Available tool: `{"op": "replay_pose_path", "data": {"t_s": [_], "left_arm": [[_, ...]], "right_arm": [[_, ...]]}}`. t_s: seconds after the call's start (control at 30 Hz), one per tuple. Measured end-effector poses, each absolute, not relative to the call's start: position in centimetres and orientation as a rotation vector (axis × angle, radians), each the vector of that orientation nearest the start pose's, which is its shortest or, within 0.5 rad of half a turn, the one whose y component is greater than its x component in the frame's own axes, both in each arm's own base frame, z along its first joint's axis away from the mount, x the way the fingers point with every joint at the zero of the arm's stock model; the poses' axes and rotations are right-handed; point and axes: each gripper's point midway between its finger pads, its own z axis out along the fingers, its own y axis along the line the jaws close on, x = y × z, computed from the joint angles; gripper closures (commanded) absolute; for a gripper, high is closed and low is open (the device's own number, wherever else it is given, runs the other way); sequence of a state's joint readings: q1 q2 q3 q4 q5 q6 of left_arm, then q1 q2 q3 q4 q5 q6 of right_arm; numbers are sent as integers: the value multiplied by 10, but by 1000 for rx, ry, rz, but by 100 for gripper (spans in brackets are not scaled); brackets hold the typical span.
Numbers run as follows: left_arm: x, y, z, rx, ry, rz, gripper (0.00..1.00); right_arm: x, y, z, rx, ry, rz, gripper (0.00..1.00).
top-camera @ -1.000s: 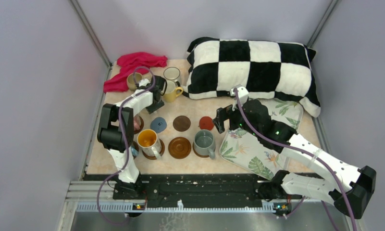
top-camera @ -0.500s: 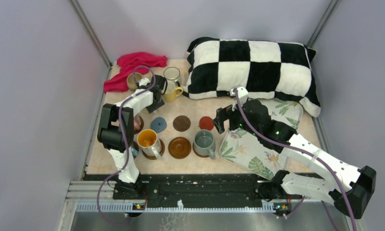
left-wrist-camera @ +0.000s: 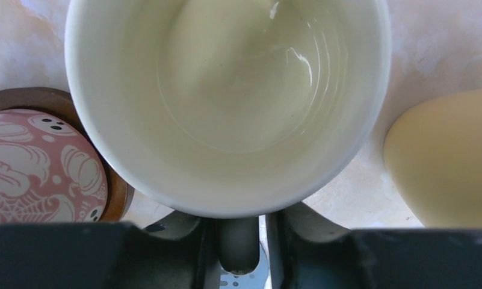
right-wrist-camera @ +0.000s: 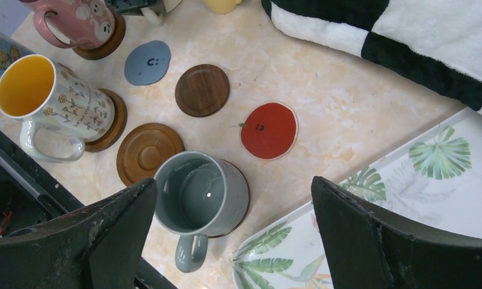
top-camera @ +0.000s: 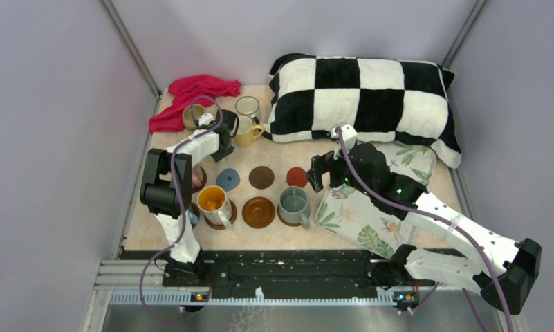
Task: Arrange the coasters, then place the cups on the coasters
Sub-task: Pick up the cup at the center of the board.
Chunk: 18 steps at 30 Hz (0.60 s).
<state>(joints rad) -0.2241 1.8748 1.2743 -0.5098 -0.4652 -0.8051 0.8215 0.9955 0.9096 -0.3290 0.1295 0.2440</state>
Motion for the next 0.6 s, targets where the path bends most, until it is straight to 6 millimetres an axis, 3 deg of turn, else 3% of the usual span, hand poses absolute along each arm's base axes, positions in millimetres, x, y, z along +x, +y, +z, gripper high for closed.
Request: {"op": "replay_pose_path", "data": {"t_s": [0.1, 0.4, 0.6], "left_arm": [[417, -41, 41, -851, 2366, 231, 100], [422, -40, 44, -822, 2345, 226, 100], [417, -38, 59, -791, 2325, 243, 100]], "right_arm": [[239, 238, 236, -495, 1964, 557, 1], [239, 238, 236, -494, 1964, 557, 1], [239, 238, 236, -494, 1964, 557, 1]]}}
